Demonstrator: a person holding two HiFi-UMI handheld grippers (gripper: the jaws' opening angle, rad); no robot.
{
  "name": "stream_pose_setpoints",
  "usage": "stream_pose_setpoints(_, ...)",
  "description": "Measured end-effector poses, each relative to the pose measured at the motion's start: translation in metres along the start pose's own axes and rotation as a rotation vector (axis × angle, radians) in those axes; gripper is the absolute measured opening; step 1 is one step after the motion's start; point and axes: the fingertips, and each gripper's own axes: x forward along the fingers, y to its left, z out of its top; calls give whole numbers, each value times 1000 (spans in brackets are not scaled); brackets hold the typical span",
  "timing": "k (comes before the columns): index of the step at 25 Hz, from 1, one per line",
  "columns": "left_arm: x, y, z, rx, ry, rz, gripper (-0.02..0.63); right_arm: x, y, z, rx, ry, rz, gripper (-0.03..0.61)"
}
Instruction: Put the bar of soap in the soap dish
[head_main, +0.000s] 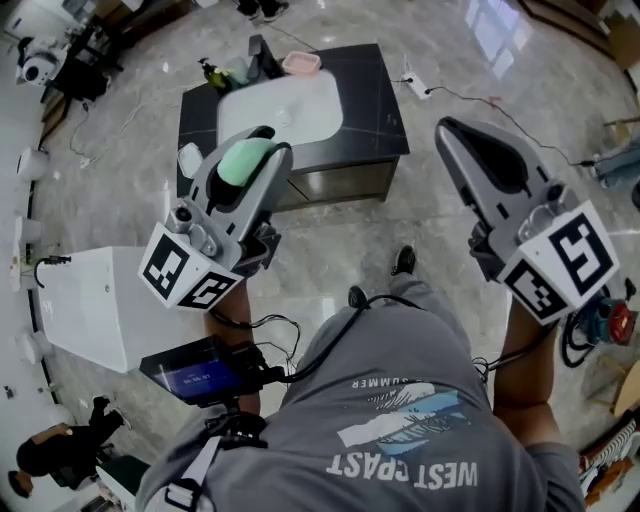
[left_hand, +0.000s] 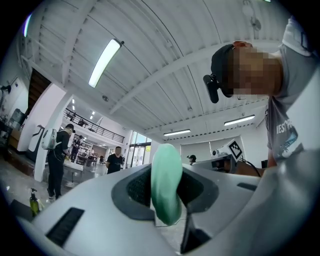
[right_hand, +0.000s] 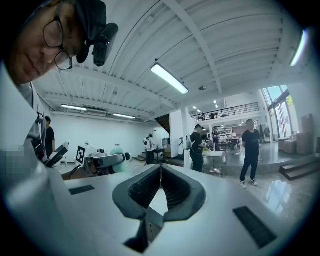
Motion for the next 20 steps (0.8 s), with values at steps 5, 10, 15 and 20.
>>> stream_pose_setpoints(5,14,24,2,21,17,71,112,28,-28,7,7,-12,67,8)
stream_pose_setpoints(10,46,45,-1,50,38,147,112,47,-66,12,9,-19,148,8)
stream_pose_setpoints(15,94,55,-17,61,58,185,112,51,-117,8,27,-20,192,8)
stream_pose_setpoints(20,133,64,-34,71,88,211,112,56,-153,-2,50,-17,234,8)
